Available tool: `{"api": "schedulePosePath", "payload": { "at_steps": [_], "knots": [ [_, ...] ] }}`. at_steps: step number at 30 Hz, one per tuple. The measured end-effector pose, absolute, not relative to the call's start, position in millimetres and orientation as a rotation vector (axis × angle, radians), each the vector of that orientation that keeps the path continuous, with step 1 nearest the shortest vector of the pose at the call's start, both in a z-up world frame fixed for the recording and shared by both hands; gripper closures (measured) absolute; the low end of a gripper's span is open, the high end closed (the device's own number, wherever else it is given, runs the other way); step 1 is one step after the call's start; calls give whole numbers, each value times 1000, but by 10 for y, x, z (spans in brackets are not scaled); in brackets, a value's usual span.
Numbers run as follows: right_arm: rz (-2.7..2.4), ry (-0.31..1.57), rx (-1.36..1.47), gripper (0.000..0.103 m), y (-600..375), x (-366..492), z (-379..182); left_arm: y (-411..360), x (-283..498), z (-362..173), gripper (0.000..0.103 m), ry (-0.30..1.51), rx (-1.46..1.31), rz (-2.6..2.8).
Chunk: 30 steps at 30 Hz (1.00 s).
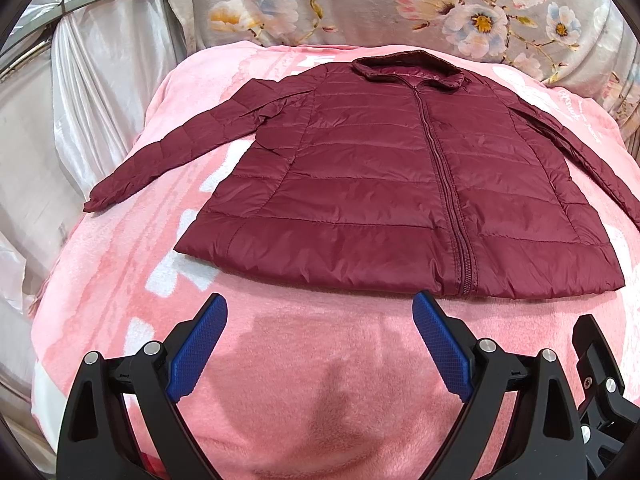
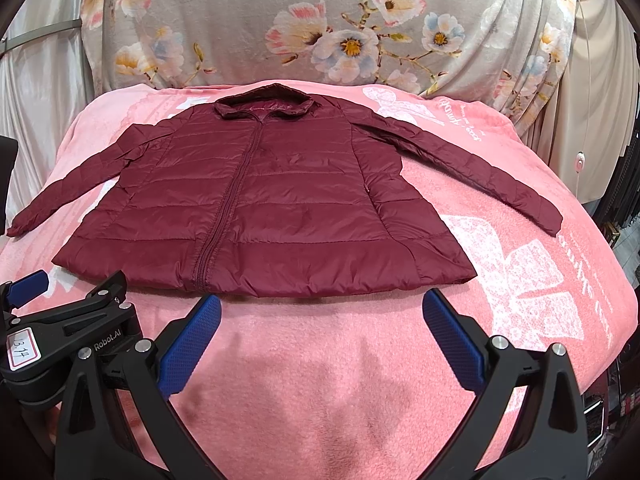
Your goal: Fold large clothes
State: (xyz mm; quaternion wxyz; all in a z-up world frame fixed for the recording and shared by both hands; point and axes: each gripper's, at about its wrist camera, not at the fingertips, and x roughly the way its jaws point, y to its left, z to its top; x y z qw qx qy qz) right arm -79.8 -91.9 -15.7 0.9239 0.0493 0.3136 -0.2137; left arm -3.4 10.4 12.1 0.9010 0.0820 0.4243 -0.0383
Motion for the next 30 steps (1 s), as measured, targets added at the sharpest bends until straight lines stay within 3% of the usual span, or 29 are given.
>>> {"api": "schedulePosePath", "payload": {
  "at_steps": [30],
  "knots": [
    [-436, 641, 105, 5, -919, -805, -176, 148, -44, 124, 12, 879, 168, -76]
  ]
}}
